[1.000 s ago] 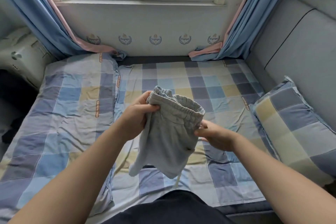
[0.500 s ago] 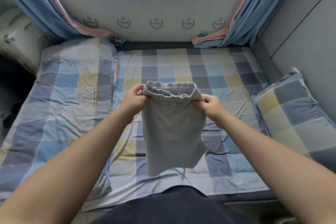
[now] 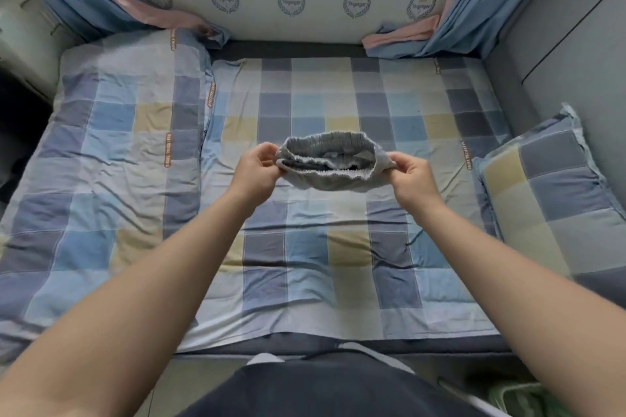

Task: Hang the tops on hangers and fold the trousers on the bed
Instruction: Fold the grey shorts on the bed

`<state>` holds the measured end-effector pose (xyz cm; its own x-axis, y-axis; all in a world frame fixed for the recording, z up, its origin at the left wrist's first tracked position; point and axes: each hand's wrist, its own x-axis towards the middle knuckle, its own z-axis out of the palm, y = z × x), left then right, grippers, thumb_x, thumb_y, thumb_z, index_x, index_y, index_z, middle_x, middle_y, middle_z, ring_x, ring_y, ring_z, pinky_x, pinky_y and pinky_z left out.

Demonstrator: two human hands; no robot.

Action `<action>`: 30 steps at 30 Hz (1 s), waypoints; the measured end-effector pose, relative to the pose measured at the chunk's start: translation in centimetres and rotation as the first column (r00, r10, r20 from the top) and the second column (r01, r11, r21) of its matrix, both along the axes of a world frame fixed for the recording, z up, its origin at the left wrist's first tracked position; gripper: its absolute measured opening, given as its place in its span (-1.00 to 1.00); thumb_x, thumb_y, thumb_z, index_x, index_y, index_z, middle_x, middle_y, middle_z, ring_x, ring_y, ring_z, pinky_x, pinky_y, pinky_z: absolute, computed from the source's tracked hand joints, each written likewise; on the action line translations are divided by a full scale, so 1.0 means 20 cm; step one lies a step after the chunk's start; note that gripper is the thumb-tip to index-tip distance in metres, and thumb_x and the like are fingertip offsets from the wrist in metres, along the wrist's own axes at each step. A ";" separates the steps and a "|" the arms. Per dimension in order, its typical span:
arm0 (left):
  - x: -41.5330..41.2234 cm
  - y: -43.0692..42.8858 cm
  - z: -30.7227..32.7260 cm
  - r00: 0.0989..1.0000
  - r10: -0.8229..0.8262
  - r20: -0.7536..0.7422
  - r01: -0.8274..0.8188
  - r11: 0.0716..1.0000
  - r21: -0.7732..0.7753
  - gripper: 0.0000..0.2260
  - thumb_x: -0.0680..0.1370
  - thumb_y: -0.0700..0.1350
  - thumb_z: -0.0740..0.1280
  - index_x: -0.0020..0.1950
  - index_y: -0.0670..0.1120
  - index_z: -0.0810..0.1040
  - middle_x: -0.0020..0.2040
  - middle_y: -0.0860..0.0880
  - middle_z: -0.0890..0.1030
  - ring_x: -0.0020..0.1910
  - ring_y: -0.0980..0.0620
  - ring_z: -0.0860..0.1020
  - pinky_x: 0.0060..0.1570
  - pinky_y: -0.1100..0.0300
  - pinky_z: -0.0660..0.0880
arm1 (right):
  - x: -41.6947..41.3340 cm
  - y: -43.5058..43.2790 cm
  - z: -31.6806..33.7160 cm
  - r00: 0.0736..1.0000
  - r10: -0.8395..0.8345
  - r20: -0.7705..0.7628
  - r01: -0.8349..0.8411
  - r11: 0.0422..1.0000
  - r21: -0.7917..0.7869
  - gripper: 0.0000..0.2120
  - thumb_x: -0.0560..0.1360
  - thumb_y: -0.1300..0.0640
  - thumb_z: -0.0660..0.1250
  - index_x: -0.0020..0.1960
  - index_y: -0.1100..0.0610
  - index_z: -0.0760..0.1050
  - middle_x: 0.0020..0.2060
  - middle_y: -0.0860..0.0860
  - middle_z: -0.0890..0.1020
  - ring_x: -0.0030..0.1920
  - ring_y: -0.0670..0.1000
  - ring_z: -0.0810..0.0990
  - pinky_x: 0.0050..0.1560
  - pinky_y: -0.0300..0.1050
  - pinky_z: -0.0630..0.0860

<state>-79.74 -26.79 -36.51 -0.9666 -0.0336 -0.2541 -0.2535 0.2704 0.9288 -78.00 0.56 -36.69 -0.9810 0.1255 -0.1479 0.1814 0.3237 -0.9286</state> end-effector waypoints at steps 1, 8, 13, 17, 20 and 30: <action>0.04 0.01 -0.08 1.000 -0.001 0.028 0.001 1.000 -0.015 -0.73 0.53 -0.40 0.40 -0.17 -0.03 0.53 -0.23 0.00 0.60 -0.23 0.10 0.55 -0.19 0.34 0.49 | 0.04 0.01 -0.08 0.999 -0.005 0.036 0.005 1.000 0.017 -0.62 0.50 0.47 0.25 -0.04 0.04 0.67 -0.15 -0.04 0.71 -0.10 -0.05 0.64 0.00 -0.22 0.58; 0.52 0.09 -0.82 0.922 -0.021 0.388 0.087 0.984 -0.154 -0.72 0.53 -0.38 0.39 -0.21 -0.01 0.51 -0.20 -0.05 0.62 -0.18 0.03 0.57 -0.12 0.15 0.50 | 0.53 0.09 -0.85 0.909 -0.058 0.413 -0.026 0.981 0.194 -0.62 0.49 0.31 0.31 -0.20 -0.18 0.63 -0.16 -0.02 0.73 -0.08 0.06 0.67 0.00 -0.02 0.58; 0.97 0.05 -1.31 0.783 -0.075 0.617 0.252 0.946 -0.204 -0.74 0.52 -0.37 0.35 -0.25 -0.03 0.51 -0.21 -0.06 0.61 -0.17 0.03 0.53 -0.06 0.02 0.52 | 1.00 0.07 -1.30 0.765 -0.011 0.644 -0.117 0.981 0.156 -0.70 0.53 0.26 0.37 -0.17 -0.15 0.61 -0.16 -0.06 0.70 0.02 0.08 0.67 0.09 0.04 0.57; 1.18 0.02 -1.48 0.698 -0.084 0.711 0.339 0.913 -0.226 -0.74 0.51 -0.31 0.35 -0.28 0.00 0.51 -0.30 0.05 0.58 -0.21 0.06 0.48 -0.17 0.17 0.39 | 1.23 0.06 -1.47 0.675 0.031 0.737 -0.170 0.979 0.114 -0.83 0.50 0.17 0.42 -0.17 -0.09 0.65 -0.21 -0.07 0.71 -0.10 0.00 0.63 0.00 -0.02 0.54; 1.18 0.01 -1.55 0.672 -0.079 0.737 0.364 0.901 -0.235 -0.82 0.49 -0.28 0.33 -0.16 0.00 0.59 -0.22 0.02 0.64 -0.20 0.05 0.53 -0.20 0.16 0.41 | 1.22 0.06 -1.53 0.660 0.037 0.750 -0.196 0.973 0.124 -0.83 0.52 0.17 0.39 -0.18 -0.06 0.64 -0.22 -0.01 0.70 -0.13 0.00 0.60 -0.07 -0.06 0.48; 0.53 0.07 -1.88 0.818 0.097 0.567 0.074 0.960 -0.271 -0.90 0.56 -0.26 0.31 0.00 -0.11 0.58 -0.01 -0.13 0.66 0.01 -0.13 0.62 0.05 -0.02 0.55 | 0.42 0.04 -1.84 0.816 -0.052 0.576 -0.057 0.984 0.169 -0.88 0.52 0.24 0.39 -0.03 0.27 0.67 -0.07 0.24 0.70 -0.12 -0.01 0.54 -0.10 -0.07 0.45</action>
